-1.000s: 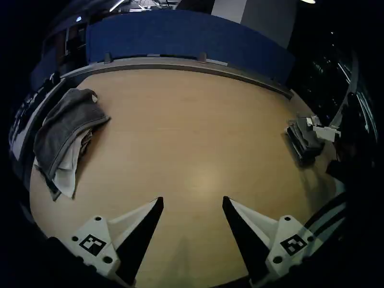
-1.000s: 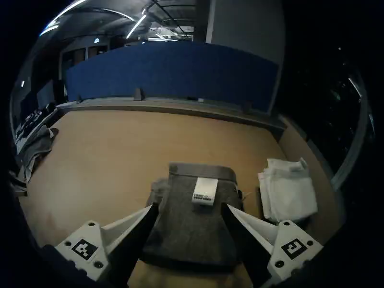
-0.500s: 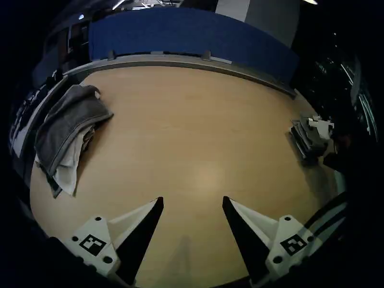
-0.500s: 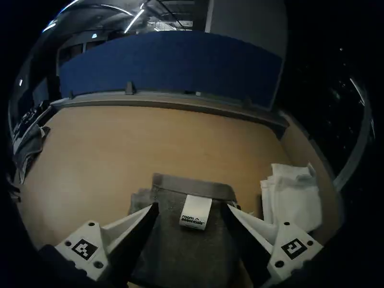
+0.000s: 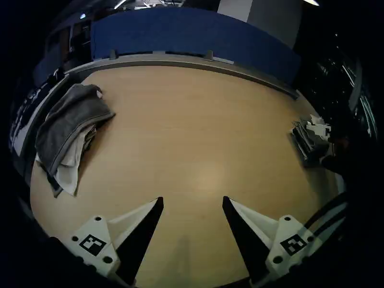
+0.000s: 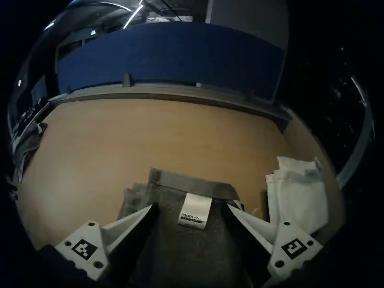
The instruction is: Fold towel
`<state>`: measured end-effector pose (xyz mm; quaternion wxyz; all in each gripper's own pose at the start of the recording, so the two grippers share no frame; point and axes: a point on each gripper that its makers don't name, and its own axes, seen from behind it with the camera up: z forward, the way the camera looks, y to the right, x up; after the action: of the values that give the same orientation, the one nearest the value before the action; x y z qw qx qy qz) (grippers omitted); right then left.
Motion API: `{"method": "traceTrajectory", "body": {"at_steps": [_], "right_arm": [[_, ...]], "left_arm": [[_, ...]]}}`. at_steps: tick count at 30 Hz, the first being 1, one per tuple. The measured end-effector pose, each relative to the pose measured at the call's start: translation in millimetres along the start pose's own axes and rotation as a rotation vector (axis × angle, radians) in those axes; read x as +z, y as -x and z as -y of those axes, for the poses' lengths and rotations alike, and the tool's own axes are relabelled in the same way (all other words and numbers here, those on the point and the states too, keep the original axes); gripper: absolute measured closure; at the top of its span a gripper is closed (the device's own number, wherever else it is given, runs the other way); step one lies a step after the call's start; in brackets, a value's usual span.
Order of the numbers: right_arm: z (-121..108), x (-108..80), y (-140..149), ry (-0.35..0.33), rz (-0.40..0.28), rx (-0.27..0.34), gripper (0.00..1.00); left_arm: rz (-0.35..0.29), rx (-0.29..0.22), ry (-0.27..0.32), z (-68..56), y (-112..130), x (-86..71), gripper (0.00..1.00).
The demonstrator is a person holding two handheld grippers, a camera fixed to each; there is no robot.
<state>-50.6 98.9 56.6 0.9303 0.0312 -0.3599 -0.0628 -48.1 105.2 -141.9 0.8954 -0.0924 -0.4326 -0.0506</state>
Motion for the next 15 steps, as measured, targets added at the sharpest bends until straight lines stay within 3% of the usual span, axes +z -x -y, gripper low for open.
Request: {"method": "traceTrajectory", "body": {"at_steps": [8,15], "right_arm": [[7,-33.2,-25,0.0,-0.072,0.006,0.0],[14,-50.6,-30,0.001,-0.094,0.007,0.0]], "left_arm": [[-0.005,-0.003,0.004,0.7,-3,-0.5,0.09],[-0.015,0.003,0.012,-0.6,-6,-0.8,0.09]]}}
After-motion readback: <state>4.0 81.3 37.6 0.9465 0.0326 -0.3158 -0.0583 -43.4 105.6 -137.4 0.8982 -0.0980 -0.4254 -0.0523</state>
